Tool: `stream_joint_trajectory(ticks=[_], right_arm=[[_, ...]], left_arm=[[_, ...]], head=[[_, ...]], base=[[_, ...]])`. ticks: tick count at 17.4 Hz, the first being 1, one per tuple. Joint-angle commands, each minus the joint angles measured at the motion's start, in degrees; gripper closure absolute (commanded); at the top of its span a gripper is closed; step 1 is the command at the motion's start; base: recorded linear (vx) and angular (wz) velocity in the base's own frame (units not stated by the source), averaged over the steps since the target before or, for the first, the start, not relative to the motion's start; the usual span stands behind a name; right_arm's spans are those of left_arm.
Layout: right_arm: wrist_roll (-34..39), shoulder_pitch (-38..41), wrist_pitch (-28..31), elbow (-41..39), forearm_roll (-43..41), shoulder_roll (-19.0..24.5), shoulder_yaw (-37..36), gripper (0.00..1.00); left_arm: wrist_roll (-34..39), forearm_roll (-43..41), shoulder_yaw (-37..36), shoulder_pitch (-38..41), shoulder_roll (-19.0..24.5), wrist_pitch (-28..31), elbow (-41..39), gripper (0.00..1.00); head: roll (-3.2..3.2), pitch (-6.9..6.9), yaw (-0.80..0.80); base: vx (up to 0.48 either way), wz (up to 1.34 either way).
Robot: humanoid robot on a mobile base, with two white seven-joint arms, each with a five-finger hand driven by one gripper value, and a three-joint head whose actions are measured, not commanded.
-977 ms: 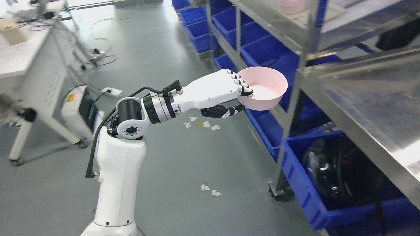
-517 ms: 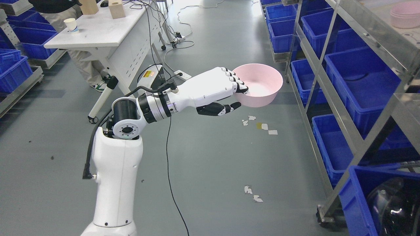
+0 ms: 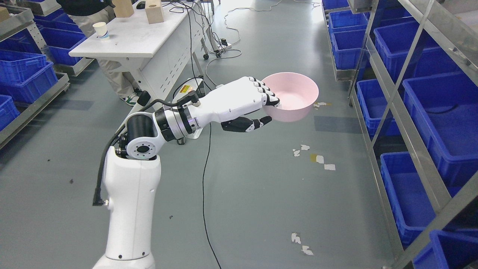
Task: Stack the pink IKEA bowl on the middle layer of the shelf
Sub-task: 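Hold the pink bowl in the left hand while the robot turns and drives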
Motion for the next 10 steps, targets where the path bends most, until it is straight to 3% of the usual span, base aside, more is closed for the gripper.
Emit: stream_joint_trajectory(ticks=[1, 10], right_arm=[[-0.03, 1.22, 0.02, -1.00, 0.00, -1.00, 0.00, 0.00], [-0.03, 1.22, 0.02, -1.00, 0.00, -1.00, 0.00, 0.00]], left_arm=[[0.02, -0.01, 1.77, 0.12, 1.01, 0.02, -0.07, 0.98], [-0.06, -0.01, 1.68, 0.03, 1.01, 0.02, -0.07, 0.98]], head=[[0.00, 0.00, 0.00], [0.00, 0.00, 0.00]], base=[[0.299, 0.01], [0.362, -0.07]])
